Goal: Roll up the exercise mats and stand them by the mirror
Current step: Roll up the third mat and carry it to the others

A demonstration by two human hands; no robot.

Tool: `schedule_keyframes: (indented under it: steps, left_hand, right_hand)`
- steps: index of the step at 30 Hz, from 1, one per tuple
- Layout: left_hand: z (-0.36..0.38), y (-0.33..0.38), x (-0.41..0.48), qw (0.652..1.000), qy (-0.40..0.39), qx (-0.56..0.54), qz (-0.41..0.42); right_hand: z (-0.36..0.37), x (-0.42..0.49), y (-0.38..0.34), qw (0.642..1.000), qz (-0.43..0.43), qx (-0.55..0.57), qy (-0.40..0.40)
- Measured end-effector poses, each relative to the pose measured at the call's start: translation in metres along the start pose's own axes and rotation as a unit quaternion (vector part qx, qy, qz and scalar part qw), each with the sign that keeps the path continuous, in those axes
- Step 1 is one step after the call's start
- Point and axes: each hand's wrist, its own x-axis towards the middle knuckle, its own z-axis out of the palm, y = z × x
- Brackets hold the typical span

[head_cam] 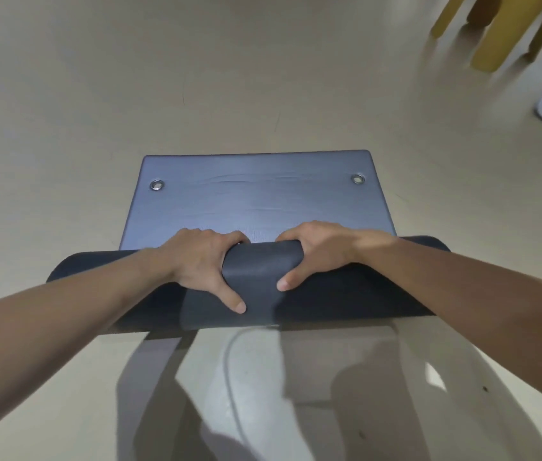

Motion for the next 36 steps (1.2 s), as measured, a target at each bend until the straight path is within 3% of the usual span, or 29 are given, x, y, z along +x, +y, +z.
schedule_keyframes:
  steps: [2,5,7,11,15,17,19,23,26,29,31,34,36]
  left_hand:
    - [0.002,-0.001,-0.004,0.992,-0.091,-0.091,0.002]
    - [0.026,0.008,-0.021,0.945,-0.236,-0.227,0.018]
    - [0.047,0.016,-0.034,0.944,-0.241,-0.224,0.039]
    - [0.061,0.02,-0.054,0.988,-0.089,-0.09,0.09]
    - [0.093,0.029,-0.081,0.984,0.126,0.013,0.126]
    - [0.116,0.043,-0.098,0.975,0.197,0.035,0.097]
    - [0.134,0.052,-0.107,0.97,0.219,0.071,0.071]
    - [0.133,0.048,-0.099,0.968,0.207,0.116,0.081]
    - [0.111,0.039,-0.083,0.973,0.175,0.122,0.085]
    - [0.081,0.028,-0.061,0.988,0.11,0.071,0.084]
    - [0.066,0.02,-0.045,0.995,0.07,0.026,0.071]
    - [0.053,0.01,-0.028,0.996,0.05,0.001,0.068]
    - [0.047,0.006,-0.02,0.995,0.073,0.016,0.069]
  right_hand:
    - [0.011,-0.006,0.004,0.995,0.013,0.072,-0.069]
    - [0.047,-0.02,0.009,0.979,0.036,0.123,-0.159]
    - [0.067,-0.028,0.011,0.974,0.043,0.126,-0.184]
    - [0.07,-0.033,0.012,0.973,0.037,0.134,-0.187]
    - [0.067,-0.03,0.012,0.977,0.033,0.108,-0.179]
    - [0.064,-0.029,0.011,0.985,0.027,0.084,-0.15]
    - [0.061,-0.028,0.009,0.99,0.027,0.054,-0.13]
    - [0.057,-0.033,0.007,0.995,0.027,0.025,-0.091]
    - [0.053,-0.039,0.004,0.999,0.041,-0.001,0.008]
    - [0.062,-0.045,-0.004,0.973,0.026,-0.131,0.187]
    - [0.081,-0.055,-0.016,0.952,-0.012,-0.159,0.262]
    - [0.119,-0.073,-0.021,0.918,-0.074,-0.218,0.322]
    - [0.141,-0.082,-0.013,0.91,-0.069,-0.274,0.302]
